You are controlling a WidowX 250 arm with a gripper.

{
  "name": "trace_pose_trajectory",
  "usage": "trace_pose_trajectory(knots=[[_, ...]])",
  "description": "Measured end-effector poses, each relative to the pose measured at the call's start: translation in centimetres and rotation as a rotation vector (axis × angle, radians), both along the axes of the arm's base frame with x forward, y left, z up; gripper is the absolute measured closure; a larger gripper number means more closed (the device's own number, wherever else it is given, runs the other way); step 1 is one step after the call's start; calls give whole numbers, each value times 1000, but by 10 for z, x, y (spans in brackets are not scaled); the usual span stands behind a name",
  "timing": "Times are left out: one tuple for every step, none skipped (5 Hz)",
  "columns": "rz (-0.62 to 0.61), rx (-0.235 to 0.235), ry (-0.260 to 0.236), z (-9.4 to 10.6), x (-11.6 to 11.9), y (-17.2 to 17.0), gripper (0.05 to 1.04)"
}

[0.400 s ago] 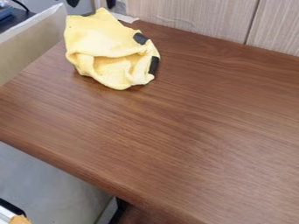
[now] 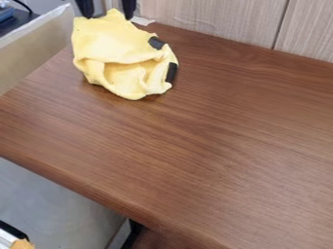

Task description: Unfold the yellow cloth from top to bottom

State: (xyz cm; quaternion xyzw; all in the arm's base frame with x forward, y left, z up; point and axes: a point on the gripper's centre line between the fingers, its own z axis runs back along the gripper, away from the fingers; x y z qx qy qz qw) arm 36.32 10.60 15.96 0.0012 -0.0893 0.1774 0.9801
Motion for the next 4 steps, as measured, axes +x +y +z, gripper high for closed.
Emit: trace_pose_trajectory(knots=[[30,9,17,-3,15,-17,85],[71,-17,35,-14,25,-26,85],[138,0,40,-26,33,-36,85],[215,-17,88,-51,36,-40,85]])
